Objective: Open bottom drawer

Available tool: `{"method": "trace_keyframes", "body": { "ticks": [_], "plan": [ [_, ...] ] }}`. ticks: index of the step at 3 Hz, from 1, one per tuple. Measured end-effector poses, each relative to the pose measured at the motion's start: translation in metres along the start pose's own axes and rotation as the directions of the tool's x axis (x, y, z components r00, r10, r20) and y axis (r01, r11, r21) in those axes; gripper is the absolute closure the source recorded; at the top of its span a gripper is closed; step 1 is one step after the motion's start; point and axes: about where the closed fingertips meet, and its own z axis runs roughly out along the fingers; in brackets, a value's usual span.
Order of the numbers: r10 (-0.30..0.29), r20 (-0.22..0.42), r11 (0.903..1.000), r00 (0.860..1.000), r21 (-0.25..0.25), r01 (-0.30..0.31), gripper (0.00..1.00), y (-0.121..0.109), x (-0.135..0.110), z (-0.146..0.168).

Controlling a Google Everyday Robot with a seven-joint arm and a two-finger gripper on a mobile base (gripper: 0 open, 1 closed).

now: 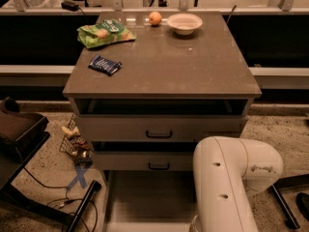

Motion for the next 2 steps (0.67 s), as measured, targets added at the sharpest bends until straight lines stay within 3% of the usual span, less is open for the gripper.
{"method": "trace_keyframes", "body": {
  "ticks": [1,2],
  "plan": [
    [0.000,0.001,1.0000,1.000,-0.002,0.000,0.13,0.0012,-0.0004,0.0010],
    [0.000,0.002,1.0000,1.000,-0.005,0.000,0.00,0.0025,-0.0007,0.0019]
  ]
}}
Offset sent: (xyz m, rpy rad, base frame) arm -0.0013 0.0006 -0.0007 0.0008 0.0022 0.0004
